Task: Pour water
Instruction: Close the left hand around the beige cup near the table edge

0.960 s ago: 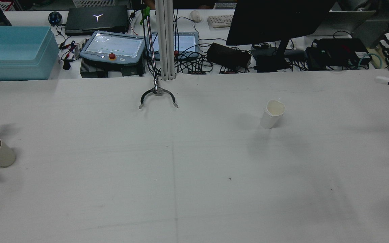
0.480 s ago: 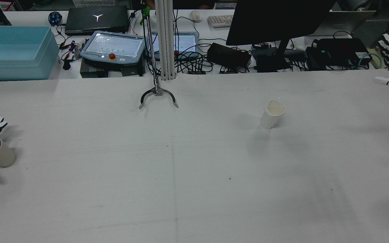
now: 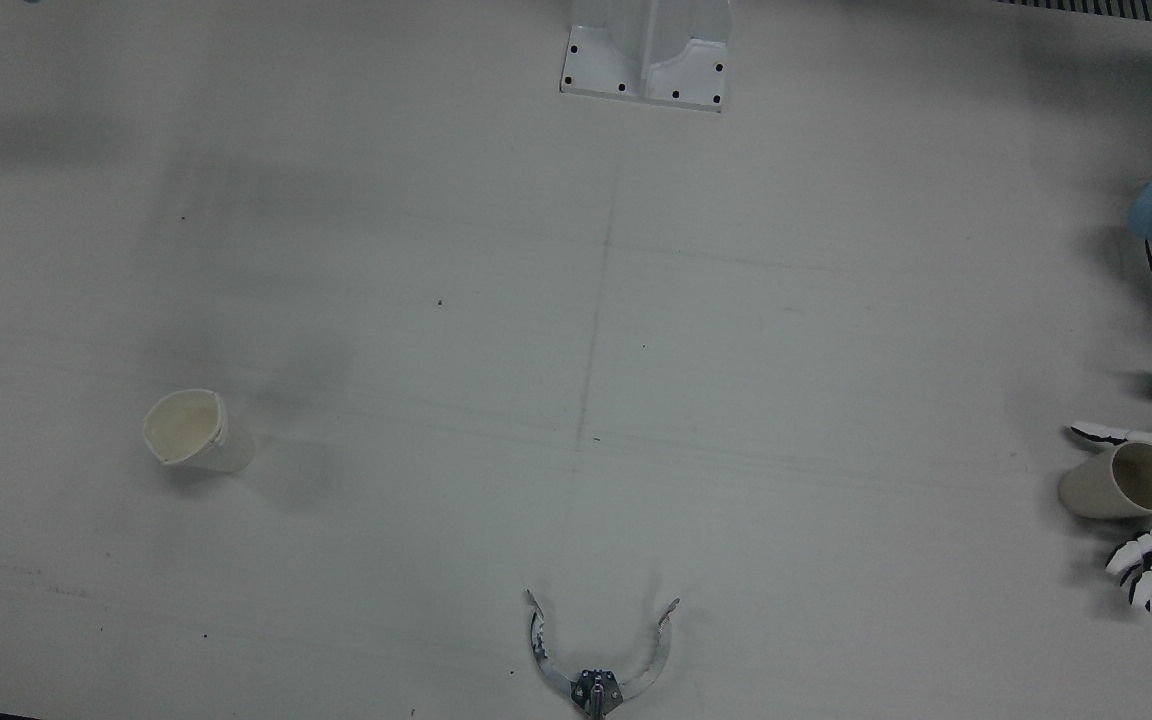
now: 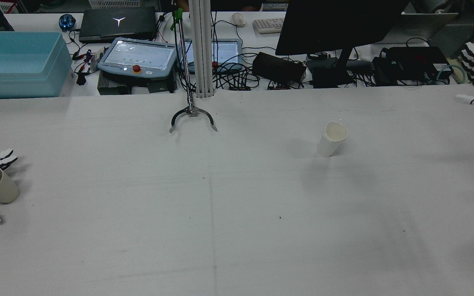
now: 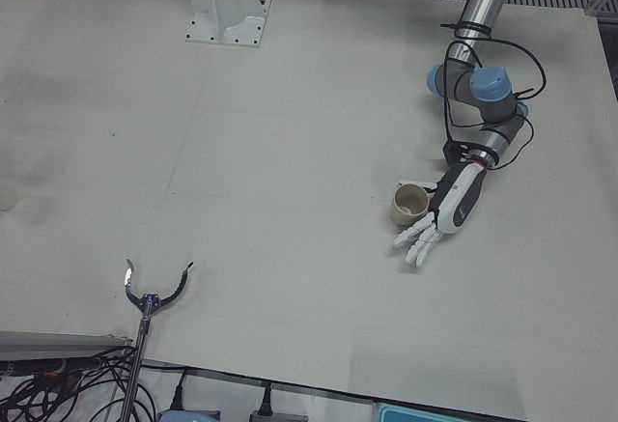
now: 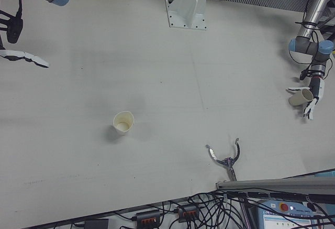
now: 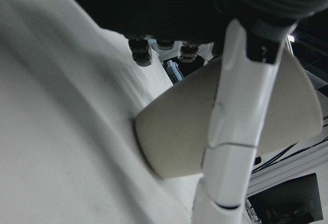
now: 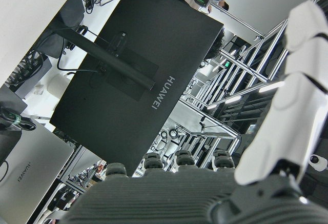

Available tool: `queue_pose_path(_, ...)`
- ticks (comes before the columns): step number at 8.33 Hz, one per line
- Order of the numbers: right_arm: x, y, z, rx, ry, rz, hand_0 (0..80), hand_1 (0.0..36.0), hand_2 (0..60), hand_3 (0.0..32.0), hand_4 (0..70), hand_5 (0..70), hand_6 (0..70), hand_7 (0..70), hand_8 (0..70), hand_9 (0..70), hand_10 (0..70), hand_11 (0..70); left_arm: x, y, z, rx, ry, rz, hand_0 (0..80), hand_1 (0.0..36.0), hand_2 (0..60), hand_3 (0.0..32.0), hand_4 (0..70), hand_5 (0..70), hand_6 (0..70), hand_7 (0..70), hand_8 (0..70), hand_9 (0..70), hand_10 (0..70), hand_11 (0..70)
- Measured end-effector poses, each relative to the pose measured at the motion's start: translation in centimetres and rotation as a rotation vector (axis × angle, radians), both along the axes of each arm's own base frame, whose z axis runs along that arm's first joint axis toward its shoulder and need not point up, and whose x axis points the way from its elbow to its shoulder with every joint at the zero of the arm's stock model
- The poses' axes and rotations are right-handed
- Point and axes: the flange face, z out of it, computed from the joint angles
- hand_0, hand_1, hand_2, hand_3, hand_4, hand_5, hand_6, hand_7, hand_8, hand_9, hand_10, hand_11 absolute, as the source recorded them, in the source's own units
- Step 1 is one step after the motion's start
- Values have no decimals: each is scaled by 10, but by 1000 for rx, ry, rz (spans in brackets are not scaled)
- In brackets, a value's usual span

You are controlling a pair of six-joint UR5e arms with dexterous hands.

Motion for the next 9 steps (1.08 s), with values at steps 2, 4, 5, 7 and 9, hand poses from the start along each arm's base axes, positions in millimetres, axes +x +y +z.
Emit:
queue_pose_path(2,-1,0,1,-3,1,-1,455,130,151,122,0,47,64,36,50,37,0,0,3,0,-2,0,4,5,800,305,0,0,378,0,81,52,6,0,79,156)
queue_pose_path(4,-1,0,2,-5,0,-2,456,129,151,122,0,46,68,46,51,37,0,0,6,-4,-6,0,8,6,800,360,0,0,478,517,121,91,26,4,104,200)
queue_pose_path(5,-1,0,2,-5,0,-2,454,128,150,124,0,46,66,42,50,37,0,0,8,-5,-7,-9,8,8,800,360,0,0,559,700,146,129,42,14,114,212)
queue_pose_path(7,-2,0,3,-5,0,-2,452,127,148,132,0,45,65,44,50,37,0,0,11,-9,-9,-30,7,10,800,360,287,0,655,700,195,165,76,43,126,224)
queue_pose_path(9,-1,0,3,-6,1,1,449,126,150,134,0,44,63,44,48,34,0,0,11,-10,-9,-50,9,11,800,360,600,0,700,700,301,281,128,118,151,256)
